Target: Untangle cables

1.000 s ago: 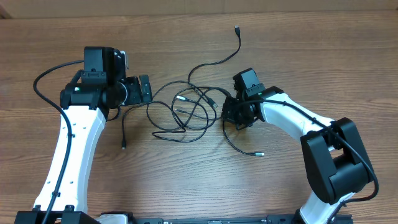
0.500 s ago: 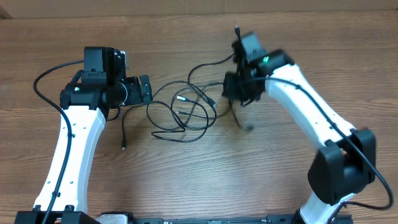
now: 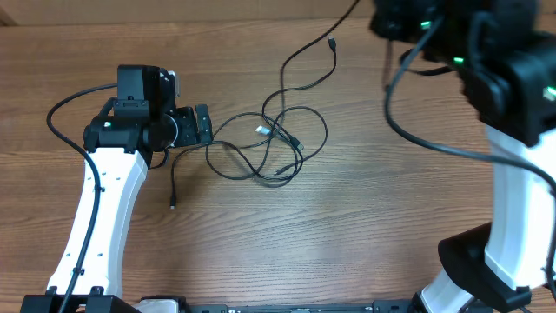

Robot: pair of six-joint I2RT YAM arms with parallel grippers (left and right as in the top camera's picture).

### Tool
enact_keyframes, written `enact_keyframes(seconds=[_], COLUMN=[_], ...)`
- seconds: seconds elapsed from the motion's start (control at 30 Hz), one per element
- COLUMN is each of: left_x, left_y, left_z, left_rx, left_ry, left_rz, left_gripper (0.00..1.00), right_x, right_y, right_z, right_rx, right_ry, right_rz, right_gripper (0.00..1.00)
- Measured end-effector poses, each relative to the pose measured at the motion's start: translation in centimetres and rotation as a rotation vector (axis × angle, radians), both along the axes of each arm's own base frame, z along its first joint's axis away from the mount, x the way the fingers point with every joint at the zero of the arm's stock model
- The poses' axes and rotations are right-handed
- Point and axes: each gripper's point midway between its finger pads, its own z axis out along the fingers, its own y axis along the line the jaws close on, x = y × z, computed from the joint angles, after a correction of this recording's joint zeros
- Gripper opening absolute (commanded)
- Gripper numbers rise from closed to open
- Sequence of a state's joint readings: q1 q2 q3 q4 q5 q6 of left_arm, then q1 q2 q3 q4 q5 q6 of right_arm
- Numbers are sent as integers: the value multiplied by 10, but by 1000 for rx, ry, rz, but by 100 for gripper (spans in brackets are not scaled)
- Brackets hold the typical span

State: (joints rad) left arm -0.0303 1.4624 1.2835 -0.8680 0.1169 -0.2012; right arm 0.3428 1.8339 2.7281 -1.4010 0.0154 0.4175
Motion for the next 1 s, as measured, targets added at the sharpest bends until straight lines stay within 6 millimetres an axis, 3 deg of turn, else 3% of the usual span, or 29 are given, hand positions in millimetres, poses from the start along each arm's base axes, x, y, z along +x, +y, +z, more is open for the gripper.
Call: enact_keyframes(seconds=[0.1, 0.2, 0.3, 0.4, 0.43, 0.47, 0.6, 0.63, 0.77, 0.8, 0.93, 1.0], left_x=[0, 0, 0, 0, 0, 0, 0, 0, 0, 0, 0, 0], left_y=[0, 0, 0, 0, 0, 0, 0, 0, 0, 0, 0, 0], left_z=[0, 0, 0, 0, 0, 0, 0, 0, 0, 0, 0, 0], left_rx=[0, 0, 0, 0, 0, 0, 0, 0, 0, 0, 0, 0], left_ry=[0, 0, 0, 0, 1, 0, 1, 0, 0, 0, 0, 0], left_rz=[0, 0, 0, 0, 0, 0, 0, 0, 0, 0, 0, 0], left_gripper=[100, 100, 100, 100, 100, 100, 100, 100, 99, 99, 100, 99], right_x=[-6, -9, -9, -15, -17, -19, -28, -28, -20, -12, 8, 23], right_y=[-19, -56, -89, -120, -124, -125, -122, -120, -107, -101, -86, -61], right_z=[27, 46, 51, 43, 39, 34, -2, -7, -51, -74, -126, -170], right_rx=[26, 28, 13, -9, -16, -22, -93, -101, -134, -135, -111, -33], right_ry=[-79, -139, -156, -121, -100, -81, 62, 80, 231, 301, 428, 512], right_rz=[-41, -144, -245, -334, -344, -347, -294, -283, -188, -156, -79, 29], right_gripper=[4, 4, 4, 5, 11, 24, 95, 100, 100, 100, 100, 100])
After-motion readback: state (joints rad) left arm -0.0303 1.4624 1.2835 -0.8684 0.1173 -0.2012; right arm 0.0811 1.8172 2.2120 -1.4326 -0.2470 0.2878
